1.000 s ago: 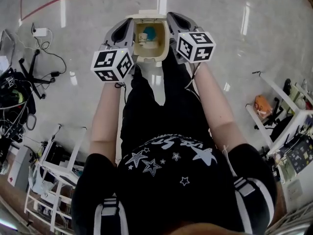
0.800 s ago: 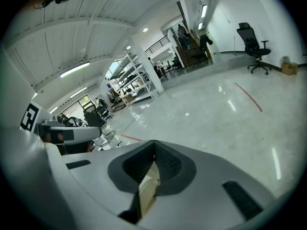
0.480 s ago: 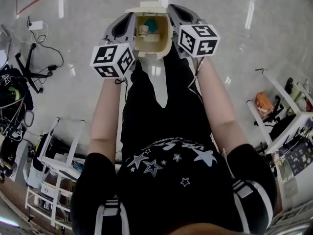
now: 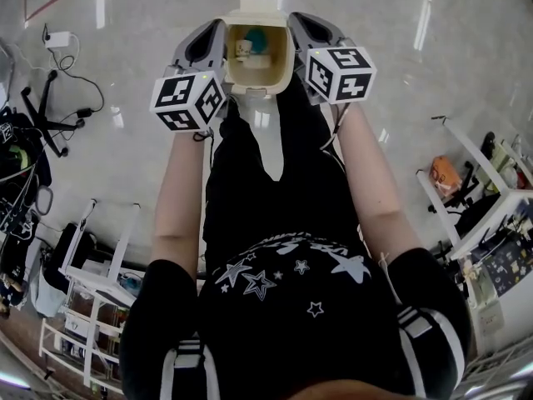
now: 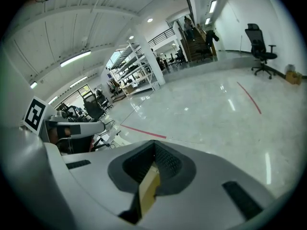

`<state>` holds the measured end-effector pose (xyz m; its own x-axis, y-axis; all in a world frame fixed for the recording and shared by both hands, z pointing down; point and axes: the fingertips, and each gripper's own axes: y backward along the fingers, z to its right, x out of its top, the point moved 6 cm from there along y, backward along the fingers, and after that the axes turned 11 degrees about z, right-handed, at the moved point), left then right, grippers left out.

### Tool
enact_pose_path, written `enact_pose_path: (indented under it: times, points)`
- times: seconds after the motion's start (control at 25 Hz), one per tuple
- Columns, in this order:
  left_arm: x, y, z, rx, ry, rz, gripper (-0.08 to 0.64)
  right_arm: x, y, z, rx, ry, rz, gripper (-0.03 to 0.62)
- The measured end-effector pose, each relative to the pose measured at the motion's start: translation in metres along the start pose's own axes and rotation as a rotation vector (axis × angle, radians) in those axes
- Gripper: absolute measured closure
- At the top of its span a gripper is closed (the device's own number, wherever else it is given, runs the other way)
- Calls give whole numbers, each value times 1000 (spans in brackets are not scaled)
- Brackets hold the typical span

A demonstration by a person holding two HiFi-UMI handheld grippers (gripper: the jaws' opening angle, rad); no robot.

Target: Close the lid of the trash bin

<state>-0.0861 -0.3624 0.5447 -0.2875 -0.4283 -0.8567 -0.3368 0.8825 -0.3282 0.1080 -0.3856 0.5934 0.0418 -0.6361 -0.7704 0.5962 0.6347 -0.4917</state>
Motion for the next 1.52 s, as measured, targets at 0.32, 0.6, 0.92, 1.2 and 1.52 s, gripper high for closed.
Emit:
enact_pose_path:
  times: [0.32,0.6,0.92,1.2,1.52]
  points:
    - [-14,14,-10,-18,4,-22,549,-31,14,-20,16,-6,-75,588]
    - [-32,35,-15,-69,7,-57,549,-69,25,-40,-44,-36,-96,588]
    - [-62,76,-30,-143,2,-115,549,-113,41,-53,-159,-45,-75,588]
    - [-84,108,-33,-218,-26,-174,549,-142,52,-57,-249,-94,-40,588]
    - [-105,111,-27,-220,-12,-214,549,-168,59,-51,-260,-166,-61,588]
